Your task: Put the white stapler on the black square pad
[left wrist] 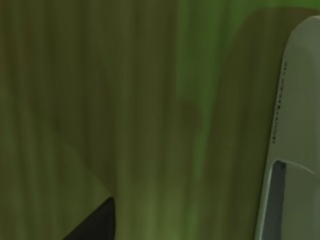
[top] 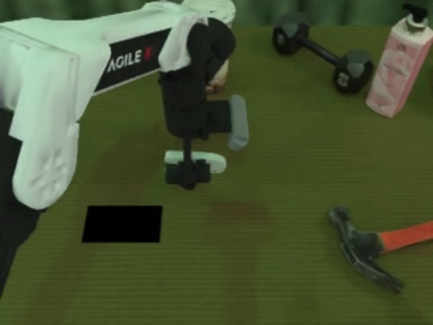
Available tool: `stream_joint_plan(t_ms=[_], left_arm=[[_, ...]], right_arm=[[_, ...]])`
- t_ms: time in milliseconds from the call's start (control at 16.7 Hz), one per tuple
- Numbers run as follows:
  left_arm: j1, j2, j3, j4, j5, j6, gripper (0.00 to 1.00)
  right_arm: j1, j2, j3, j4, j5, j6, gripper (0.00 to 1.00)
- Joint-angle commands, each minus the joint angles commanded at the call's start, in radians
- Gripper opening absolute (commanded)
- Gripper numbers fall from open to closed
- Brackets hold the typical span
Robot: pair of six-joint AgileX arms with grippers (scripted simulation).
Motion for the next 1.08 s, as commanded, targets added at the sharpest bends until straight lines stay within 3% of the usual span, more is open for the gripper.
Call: stream_joint_plan(t_ms=[780, 1080], left_arm=[[0.0, 0.0, 0.0, 0.0, 0.0, 0.0, 0.02], [0.0, 0.0, 0.0, 0.0, 0.0, 0.0, 0.0]], right_arm=[[0.0, 0.0, 0.0, 0.0, 0.0, 0.0, 1.0], [0.0, 0.0, 0.0, 0.0, 0.0, 0.0, 1.0]])
